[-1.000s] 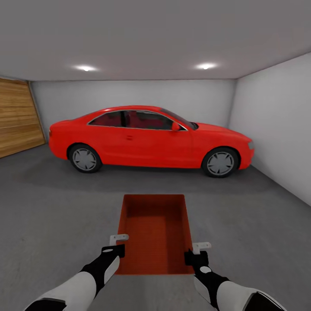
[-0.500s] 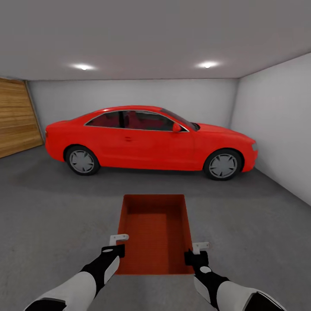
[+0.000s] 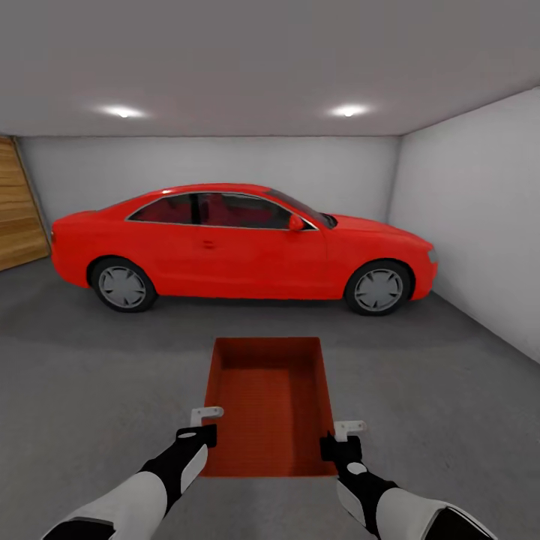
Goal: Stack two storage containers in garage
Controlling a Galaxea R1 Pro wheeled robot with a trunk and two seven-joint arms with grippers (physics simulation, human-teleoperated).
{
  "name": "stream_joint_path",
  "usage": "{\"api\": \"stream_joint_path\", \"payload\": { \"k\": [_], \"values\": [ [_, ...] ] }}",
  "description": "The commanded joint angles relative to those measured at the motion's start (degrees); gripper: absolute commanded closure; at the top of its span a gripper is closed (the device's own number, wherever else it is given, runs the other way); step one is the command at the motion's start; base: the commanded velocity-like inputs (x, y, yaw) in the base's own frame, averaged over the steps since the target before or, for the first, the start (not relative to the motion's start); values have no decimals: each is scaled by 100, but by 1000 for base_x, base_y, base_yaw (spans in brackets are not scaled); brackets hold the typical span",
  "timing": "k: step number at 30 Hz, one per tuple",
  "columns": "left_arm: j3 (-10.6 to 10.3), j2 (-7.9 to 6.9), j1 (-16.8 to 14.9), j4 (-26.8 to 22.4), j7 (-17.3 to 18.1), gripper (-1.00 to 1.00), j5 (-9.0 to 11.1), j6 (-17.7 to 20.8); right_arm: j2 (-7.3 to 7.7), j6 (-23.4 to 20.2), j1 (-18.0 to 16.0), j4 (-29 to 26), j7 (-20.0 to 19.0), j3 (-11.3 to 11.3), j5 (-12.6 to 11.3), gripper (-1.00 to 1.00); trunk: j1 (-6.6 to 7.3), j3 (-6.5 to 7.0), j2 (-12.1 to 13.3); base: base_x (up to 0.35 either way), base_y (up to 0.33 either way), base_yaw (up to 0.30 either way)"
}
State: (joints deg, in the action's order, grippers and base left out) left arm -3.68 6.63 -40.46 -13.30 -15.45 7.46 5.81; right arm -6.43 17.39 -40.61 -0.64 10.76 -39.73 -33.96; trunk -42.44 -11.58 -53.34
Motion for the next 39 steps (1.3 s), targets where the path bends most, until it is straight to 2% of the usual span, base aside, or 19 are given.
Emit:
{"api": "stream_joint_path", "payload": {
  "k": [1,31,39],
  "values": [
    [350,-329,-7,-58,-54,100,124,45,1,-17,0,-6,4,167,30,100,-4,-8,-6,316,0,-266],
    [350,-329,-6,-56,-54,100,124,44,1,-17,0,-7,5,167,30,100,-4,-8,-6,316,1,-281],
    [350,-329,-6,-58,-54,100,124,45,1,-17,0,-6,5,167,30,100,-4,-8,-6,316,91,-283]
  ]
}}
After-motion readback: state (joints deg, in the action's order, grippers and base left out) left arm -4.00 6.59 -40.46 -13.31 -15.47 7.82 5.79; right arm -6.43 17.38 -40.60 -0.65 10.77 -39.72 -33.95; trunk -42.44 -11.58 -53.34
